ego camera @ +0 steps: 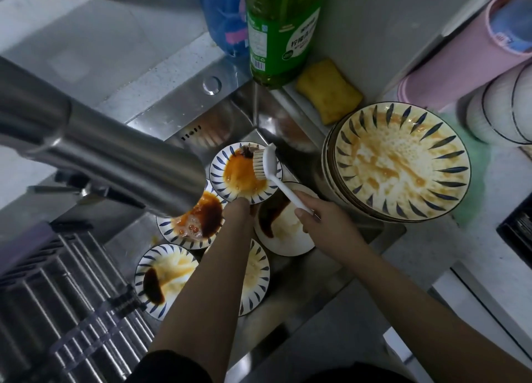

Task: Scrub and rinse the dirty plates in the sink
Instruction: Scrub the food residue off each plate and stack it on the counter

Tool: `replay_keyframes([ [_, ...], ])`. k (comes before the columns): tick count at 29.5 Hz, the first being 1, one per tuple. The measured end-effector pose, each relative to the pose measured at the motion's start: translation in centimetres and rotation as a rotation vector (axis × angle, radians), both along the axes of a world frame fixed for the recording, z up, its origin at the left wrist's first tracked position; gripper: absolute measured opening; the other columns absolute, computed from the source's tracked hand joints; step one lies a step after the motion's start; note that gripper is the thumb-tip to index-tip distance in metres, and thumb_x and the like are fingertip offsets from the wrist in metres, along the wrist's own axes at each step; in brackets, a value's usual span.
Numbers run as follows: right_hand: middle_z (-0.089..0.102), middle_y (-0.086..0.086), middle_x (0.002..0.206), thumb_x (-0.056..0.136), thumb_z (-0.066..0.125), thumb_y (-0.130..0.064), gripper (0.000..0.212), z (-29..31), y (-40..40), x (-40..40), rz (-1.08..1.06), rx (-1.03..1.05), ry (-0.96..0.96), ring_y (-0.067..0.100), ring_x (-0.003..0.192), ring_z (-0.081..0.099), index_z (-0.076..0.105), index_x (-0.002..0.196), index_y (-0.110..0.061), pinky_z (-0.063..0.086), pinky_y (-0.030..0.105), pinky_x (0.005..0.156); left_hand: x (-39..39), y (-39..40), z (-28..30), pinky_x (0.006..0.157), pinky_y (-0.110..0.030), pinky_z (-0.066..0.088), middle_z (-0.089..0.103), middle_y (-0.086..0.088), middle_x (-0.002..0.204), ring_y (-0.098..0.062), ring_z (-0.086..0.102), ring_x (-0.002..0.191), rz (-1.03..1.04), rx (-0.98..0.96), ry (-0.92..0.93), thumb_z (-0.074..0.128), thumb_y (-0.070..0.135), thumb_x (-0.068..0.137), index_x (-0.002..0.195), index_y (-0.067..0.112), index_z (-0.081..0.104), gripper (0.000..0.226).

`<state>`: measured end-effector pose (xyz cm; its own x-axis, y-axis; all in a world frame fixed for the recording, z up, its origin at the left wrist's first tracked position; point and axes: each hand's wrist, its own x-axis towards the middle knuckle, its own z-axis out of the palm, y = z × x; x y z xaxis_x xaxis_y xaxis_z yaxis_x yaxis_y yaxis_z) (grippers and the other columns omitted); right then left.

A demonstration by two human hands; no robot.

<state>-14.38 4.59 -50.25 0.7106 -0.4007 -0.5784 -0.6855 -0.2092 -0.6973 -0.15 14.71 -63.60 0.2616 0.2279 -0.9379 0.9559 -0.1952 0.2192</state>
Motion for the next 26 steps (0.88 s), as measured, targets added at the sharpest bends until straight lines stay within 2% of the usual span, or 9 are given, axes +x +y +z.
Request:
replay_keyframes([
  [2, 0.053, -0.016, 0.082, 0.099, 0.047, -0.024, 0.042, 0.0, 0.0, 0.0, -0.001, 0.0, 0.001, 0.008, 0.079, 0.055, 0.045, 0.141, -0.028, 0.039, 0.021, 0.063, -0.2, 0.2, 0.8, 0.077, -0.028, 0.05, 0.065, -0.005, 0.094, -0.017, 0.063, 0.084, -0.004, 0.007, 0.0, 0.052, 0.015, 0.096, 0.106, 0.007, 0.061, 0.016],
  [6, 0.055, -0.01, 0.089, 0.099, 0.047, -0.024, 0.043, 0.3, 0.4, -0.2, 0.009, -0.013, 0.008, 0.009, 0.083, 0.055, 0.045, 0.141, -0.027, 0.039, 0.022, 0.068, -1.4, 1.3, 2.1, 0.056, -0.025, 0.044, 0.052, -0.002, 0.079, -0.013, 0.05, 0.066, -0.023, -0.052, -0.067, 0.041, 0.012, 0.099, 0.131, 0.007, 0.052, 0.034],
  [7, 0.055, -0.008, 0.091, 0.099, 0.047, -0.023, 0.042, 0.6, 0.5, -0.3, 0.012, -0.02, 0.009, 0.01, 0.084, 0.055, 0.045, 0.141, -0.026, 0.039, 0.023, 0.068, -1.6, 1.7, 2.7, 0.054, -0.024, 0.044, 0.054, -0.002, 0.083, -0.013, 0.051, 0.068, -0.022, -0.036, -0.079, 0.04, 0.013, 0.099, 0.124, 0.004, 0.055, 0.031],
  [9, 0.057, -0.006, 0.092, 0.099, 0.047, -0.023, 0.042, 1.6, 1.1, -0.7, 0.042, -0.027, -0.003, 0.012, 0.084, 0.056, 0.046, 0.14, -0.026, 0.04, 0.024, 0.069, -2.3, 3.1, 4.5, 0.064, -0.028, 0.05, 0.06, -0.007, 0.098, -0.02, 0.057, 0.081, -0.042, 0.006, -0.176, 0.044, 0.014, 0.097, 0.124, 0.01, 0.056, 0.029],
  [11, 0.058, -0.005, 0.091, 0.098, 0.048, -0.022, 0.041, 1.3, 0.8, -0.8, 0.037, -0.038, 0.009, 0.015, 0.083, 0.056, 0.047, 0.139, -0.026, 0.041, 0.026, 0.07, -2.7, 3.4, 4.8, 0.087, -0.038, 0.053, 0.061, -0.015, 0.118, -0.031, 0.061, 0.104, -0.153, 0.018, -0.275, 0.044, 0.012, 0.097, 0.129, 0.007, 0.054, 0.033],
  [13, 0.057, -0.004, 0.092, 0.098, 0.048, -0.023, 0.041, 1.7, 1.1, -1.1, 0.064, -0.052, 0.022, 0.016, 0.084, 0.055, 0.048, 0.139, -0.025, 0.04, 0.026, 0.072, -3.4, 4.5, 5.9, 0.095, -0.042, 0.051, 0.062, -0.017, 0.121, -0.034, 0.06, 0.11, -0.221, 0.096, -0.328, 0.044, 0.015, 0.098, 0.13, 0.003, 0.052, 0.035],
  [17, 0.055, -0.004, 0.093, 0.097, 0.049, -0.023, 0.041, 2.9, 1.5, -2.1, 0.139, -0.054, 0.031, 0.017, 0.086, 0.054, 0.05, 0.138, -0.024, 0.041, 0.026, 0.074, -4.7, 6.7, 9.1, 0.08, -0.042, 0.055, 0.067, -0.02, 0.103, -0.036, 0.065, 0.094, -0.32, 0.234, -0.466, 0.044, 0.017, 0.097, 0.105, 0.0, 0.058, 0.024],
  [21, 0.061, 0.0, 0.1, 0.097, 0.05, -0.023, 0.04, 3.9, 1.4, -2.4, 0.244, -0.048, 0.076, 0.024, 0.094, 0.061, 0.051, 0.137, -0.026, 0.044, 0.025, 0.074, -6.5, 8.8, 12.4, 0.071, -0.036, 0.047, 0.068, -0.019, 0.099, -0.035, 0.065, 0.092, -0.498, 0.419, -0.583, 0.038, 0.029, 0.102, 0.12, 0.002, 0.057, 0.038],
  [26, 0.055, -0.011, 0.078, 0.099, 0.047, -0.02, 0.037, 6.3, 2.0, -2.1, 0.448, -0.033, 0.087, 0.005, 0.066, 0.05, 0.053, 0.135, -0.025, 0.033, 0.017, 0.051, -9.0, 10.7, 16.1, 0.066, -0.03, 0.038, 0.066, -0.015, 0.092, -0.033, 0.063, 0.086, -0.417, 0.455, -0.834, 0.037, 0.039, 0.102, 0.119, 0.001, 0.053, 0.045],
])
